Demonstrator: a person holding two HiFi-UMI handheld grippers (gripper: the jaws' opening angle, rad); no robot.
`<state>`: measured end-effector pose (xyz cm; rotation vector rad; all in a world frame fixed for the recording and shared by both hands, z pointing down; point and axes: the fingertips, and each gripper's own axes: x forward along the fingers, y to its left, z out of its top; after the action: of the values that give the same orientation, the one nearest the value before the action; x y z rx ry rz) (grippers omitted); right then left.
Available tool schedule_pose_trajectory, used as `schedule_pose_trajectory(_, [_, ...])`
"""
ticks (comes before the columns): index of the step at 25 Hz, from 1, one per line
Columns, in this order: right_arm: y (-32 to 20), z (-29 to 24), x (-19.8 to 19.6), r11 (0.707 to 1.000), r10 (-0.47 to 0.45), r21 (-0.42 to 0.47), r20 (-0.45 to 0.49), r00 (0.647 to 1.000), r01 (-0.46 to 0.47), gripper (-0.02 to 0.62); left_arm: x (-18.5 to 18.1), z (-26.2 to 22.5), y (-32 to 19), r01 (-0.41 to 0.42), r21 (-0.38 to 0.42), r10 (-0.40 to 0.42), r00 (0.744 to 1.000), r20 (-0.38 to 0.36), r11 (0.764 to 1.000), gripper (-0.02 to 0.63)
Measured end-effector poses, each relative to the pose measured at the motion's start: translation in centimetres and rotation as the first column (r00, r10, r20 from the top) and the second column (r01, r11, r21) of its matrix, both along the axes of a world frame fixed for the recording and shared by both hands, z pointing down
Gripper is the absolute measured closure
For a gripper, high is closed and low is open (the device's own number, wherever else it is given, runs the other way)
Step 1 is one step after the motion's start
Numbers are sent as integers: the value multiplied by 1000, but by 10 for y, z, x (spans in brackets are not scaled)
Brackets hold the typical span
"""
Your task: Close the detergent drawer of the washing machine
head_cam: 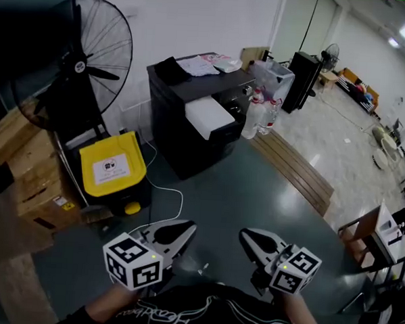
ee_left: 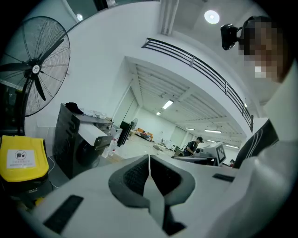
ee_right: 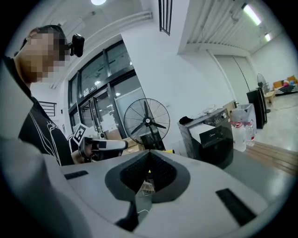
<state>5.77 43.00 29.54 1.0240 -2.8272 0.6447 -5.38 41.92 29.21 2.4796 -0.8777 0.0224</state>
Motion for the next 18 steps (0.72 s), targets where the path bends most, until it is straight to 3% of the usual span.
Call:
schedule_pose_trajectory(8, [-6,8,-2,1000,22,12,3,1000,-22,569,-4,4,-5,4,-1,-4,1000,5,1000,575])
schedule_pose_trajectory(18, [-74,23,-4,999,-42,15,38,998,41,569,-2,22,-60,71,-28,-71,997,15,997,575])
